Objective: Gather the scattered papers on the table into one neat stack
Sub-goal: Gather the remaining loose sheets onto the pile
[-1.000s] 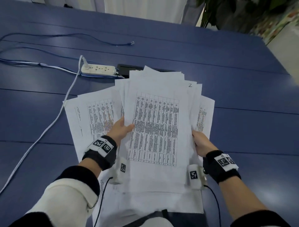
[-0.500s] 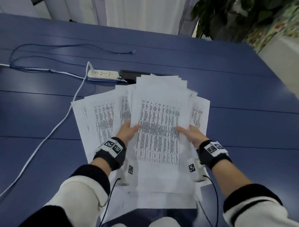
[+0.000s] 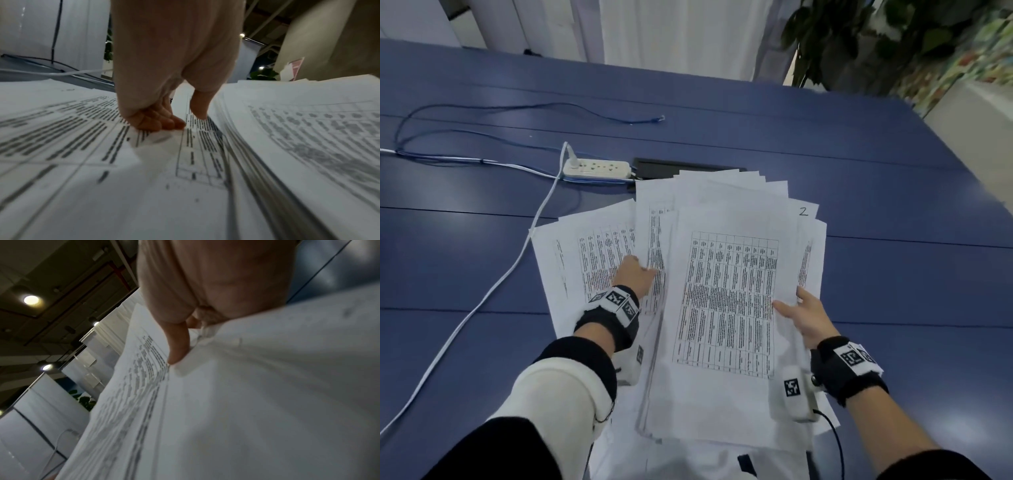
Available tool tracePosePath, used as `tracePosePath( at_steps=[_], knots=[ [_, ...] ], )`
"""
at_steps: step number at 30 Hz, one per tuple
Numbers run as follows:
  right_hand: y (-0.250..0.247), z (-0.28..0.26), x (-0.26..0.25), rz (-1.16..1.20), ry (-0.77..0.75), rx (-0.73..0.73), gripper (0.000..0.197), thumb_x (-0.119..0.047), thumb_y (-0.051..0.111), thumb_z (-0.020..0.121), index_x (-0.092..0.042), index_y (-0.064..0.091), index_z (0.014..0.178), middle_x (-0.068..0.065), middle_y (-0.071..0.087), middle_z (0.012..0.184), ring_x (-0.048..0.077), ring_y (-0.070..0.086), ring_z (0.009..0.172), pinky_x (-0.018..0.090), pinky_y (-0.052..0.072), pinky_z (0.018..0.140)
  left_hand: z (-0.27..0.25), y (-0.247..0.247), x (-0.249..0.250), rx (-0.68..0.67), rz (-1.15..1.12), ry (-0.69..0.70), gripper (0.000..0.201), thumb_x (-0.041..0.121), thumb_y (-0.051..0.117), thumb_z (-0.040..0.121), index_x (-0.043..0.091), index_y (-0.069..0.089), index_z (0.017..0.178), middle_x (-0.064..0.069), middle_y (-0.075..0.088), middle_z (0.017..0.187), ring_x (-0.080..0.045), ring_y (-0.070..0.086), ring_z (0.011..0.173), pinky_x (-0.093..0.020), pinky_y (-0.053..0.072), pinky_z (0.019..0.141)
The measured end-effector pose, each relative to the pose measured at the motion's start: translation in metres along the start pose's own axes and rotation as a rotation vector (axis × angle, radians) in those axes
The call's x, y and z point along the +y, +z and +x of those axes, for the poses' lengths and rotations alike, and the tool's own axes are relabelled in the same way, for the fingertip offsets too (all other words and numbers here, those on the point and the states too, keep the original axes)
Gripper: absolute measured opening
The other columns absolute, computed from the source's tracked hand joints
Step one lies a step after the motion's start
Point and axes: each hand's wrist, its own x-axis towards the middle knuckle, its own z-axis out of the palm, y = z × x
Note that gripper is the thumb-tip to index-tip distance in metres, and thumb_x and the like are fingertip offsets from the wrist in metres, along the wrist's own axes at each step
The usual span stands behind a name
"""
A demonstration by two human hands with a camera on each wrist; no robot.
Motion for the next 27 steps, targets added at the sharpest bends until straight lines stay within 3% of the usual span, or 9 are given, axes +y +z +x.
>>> tracePosePath(
  at_steps=[4, 6, 9, 11, 14, 16, 20, 24, 27],
  knots=[
    [-0.008, -0.003, -0.003, 0.031, 0.014, -0.048, 0.036, 0.001, 0.058, 0.087, -0.009, 0.054, 0.122, 0.011, 0.061, 0.122, 0.009, 0.061, 0.094, 0.018, 0.045, 0.076, 0.014, -0.006, 0.004, 0.156, -0.049, -0.011, 0.059, 0.025, 0.063, 0.085, 0.004, 0.038, 0.134, -0.02, 0.036, 0.14, -0.036, 0.039, 0.128, -0.043, 0.033, 0.109],
    [-0.012, -0.003, -0.003, 0.034, 0.016, -0.052, 0.036, 0.0, 0.058, 0.087, -0.007, 0.054, 0.122, 0.011, 0.062, 0.119, 0.008, 0.061, 0.094, 0.017, 0.045, 0.073, 0.016, -0.011, 0.006, 0.112, -0.187, 0.039, 0.062, 0.019, 0.063, 0.086, 0.004, 0.034, 0.138, -0.02, 0.038, 0.141, -0.035, 0.041, 0.128, -0.044, 0.034, 0.108],
    [-0.013, -0.007, -0.008, 0.051, 0.008, -0.075, 0.031, -0.001, 0.057, 0.089, -0.013, 0.054, 0.118, 0.003, 0.064, 0.113, 0.01, 0.06, 0.099, 0.016, 0.044, 0.076, 0.01, -0.012, 0.007, -0.088, -0.24, 0.112, 0.055, 0.012, 0.06, 0.088, 0.009, 0.036, 0.137, -0.02, 0.053, 0.131, -0.034, 0.056, 0.113, -0.048, 0.045, 0.098],
    [-0.015, -0.006, -0.008, 0.074, 0.009, -0.083, 0.026, 0.0, 0.054, 0.09, -0.017, 0.052, 0.11, -0.005, 0.063, 0.103, 0.011, 0.059, 0.099, 0.019, 0.042, 0.085, 0.0, -0.009, 0.005, -0.131, -0.221, 0.124, 0.058, 0.011, 0.058, 0.089, 0.013, 0.033, 0.141, -0.022, 0.051, 0.132, -0.034, 0.055, 0.115, -0.047, 0.045, 0.099],
    [-0.017, 0.0, -0.003, 0.103, 0.049, -0.126, 0.025, -0.001, 0.054, 0.09, -0.014, 0.057, 0.111, 0.007, 0.064, 0.116, 0.019, 0.062, 0.104, 0.033, 0.045, 0.095, -0.015, -0.005, -0.008, -0.144, -0.165, 0.135, 0.061, 0.012, 0.056, 0.091, 0.012, 0.027, 0.145, -0.022, 0.044, 0.138, -0.032, 0.047, 0.125, -0.036, 0.04, 0.099],
    [-0.02, 0.007, 0.003, 0.129, 0.098, -0.142, 0.029, -0.003, 0.054, 0.09, -0.009, 0.056, 0.119, 0.01, 0.065, 0.116, 0.022, 0.064, 0.101, 0.04, 0.045, 0.098, -0.022, -0.005, -0.016, -0.166, -0.155, 0.137, 0.061, 0.011, 0.056, 0.091, 0.01, 0.027, 0.144, -0.02, 0.045, 0.138, -0.03, 0.047, 0.124, -0.034, 0.04, 0.097],
    [-0.022, 0.014, 0.006, 0.099, 0.206, -0.211, 0.047, -0.013, 0.063, 0.084, 0.0, 0.05, 0.127, 0.015, 0.063, 0.122, 0.027, 0.063, 0.108, 0.044, 0.045, 0.1, -0.026, -0.015, -0.023, -0.191, -0.147, 0.098, 0.064, 0.009, 0.058, 0.089, 0.008, 0.026, 0.144, -0.018, 0.042, 0.142, -0.032, 0.047, 0.125, -0.043, 0.04, 0.104],
    [-0.006, 0.016, -0.005, 0.022, 0.163, -0.264, 0.025, -0.009, 0.058, 0.089, -0.006, 0.057, 0.114, 0.011, 0.067, 0.111, 0.021, 0.067, 0.094, 0.038, 0.051, 0.091, -0.035, -0.005, -0.006, -0.305, -0.051, 0.146, 0.041, 0.004, 0.056, 0.089, 0.007, 0.048, 0.128, -0.014, 0.065, 0.113, -0.023, 0.064, 0.085, -0.037, 0.052, 0.084],
    [0.001, 0.017, -0.011, 0.001, 0.096, -0.164, 0.035, -0.001, 0.06, 0.086, -0.005, 0.054, 0.121, 0.015, 0.062, 0.121, 0.029, 0.062, 0.106, 0.045, 0.044, 0.1, -0.037, 0.003, 0.005, -0.246, -0.12, 0.134, 0.036, 0.004, 0.056, 0.088, 0.007, 0.052, 0.124, -0.01, 0.064, 0.113, -0.028, 0.063, 0.099, -0.044, 0.049, 0.094]
  ],
)
